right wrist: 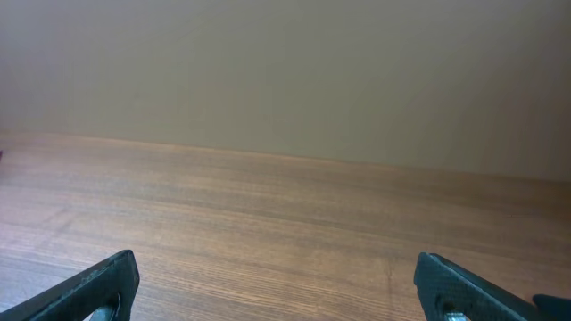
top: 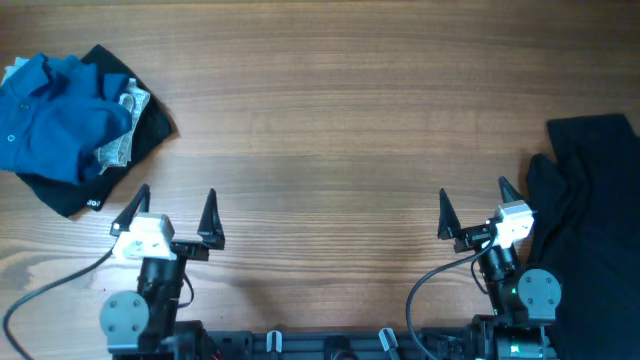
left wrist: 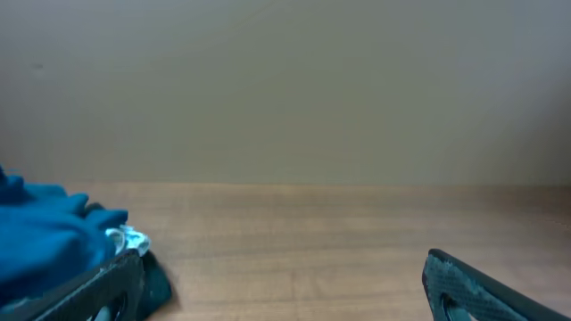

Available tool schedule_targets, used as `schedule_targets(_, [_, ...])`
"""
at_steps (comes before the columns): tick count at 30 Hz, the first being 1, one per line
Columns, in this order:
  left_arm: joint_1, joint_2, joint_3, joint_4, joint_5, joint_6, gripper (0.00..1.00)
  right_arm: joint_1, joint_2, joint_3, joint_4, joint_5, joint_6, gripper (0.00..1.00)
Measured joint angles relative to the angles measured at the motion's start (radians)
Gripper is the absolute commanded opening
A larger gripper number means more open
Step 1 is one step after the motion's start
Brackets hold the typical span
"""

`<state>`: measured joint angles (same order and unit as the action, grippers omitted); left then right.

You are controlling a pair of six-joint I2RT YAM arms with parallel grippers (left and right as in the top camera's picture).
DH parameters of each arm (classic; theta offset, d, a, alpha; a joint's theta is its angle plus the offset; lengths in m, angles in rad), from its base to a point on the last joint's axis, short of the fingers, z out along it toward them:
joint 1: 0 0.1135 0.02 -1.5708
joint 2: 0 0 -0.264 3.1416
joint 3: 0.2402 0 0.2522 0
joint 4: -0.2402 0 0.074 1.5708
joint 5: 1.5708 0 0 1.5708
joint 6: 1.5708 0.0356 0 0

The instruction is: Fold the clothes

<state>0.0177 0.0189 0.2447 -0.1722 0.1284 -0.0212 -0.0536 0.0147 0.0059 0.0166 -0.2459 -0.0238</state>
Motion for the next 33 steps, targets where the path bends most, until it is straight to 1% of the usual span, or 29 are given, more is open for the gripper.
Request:
schedule_targets(2, [0.002, -0.005, -0.074, 0.085, 0.002, -0.008, 1.00, 0.000, 0.000, 0.000, 0.000, 0.000, 0.000, 1.00])
schedule_targets(5, [0.002, -0.005, -0.156, 0.148, 0.004, -0.022, 1.00, 0.000, 0.000, 0.000, 0.000, 0.000, 0.000, 1.00])
schedule_targets(7, [0.002, -0.005, -0.205, 0.166, 0.003, -0.026, 1.00, 0.000, 0.000, 0.000, 0.000, 0.000, 0.000, 1.00])
schedule_targets(9, [0.002, -0.005, -0.230, 0.116, 0.004, -0.030, 1.00, 0.000, 0.000, 0.000, 0.000, 0.000, 0.000, 1.00])
schedule_targets(33, [0.002, -0.005, -0.234, 0.113, 0.003, -0.030, 1.00, 0.000, 0.000, 0.000, 0.000, 0.000, 0.000, 1.00])
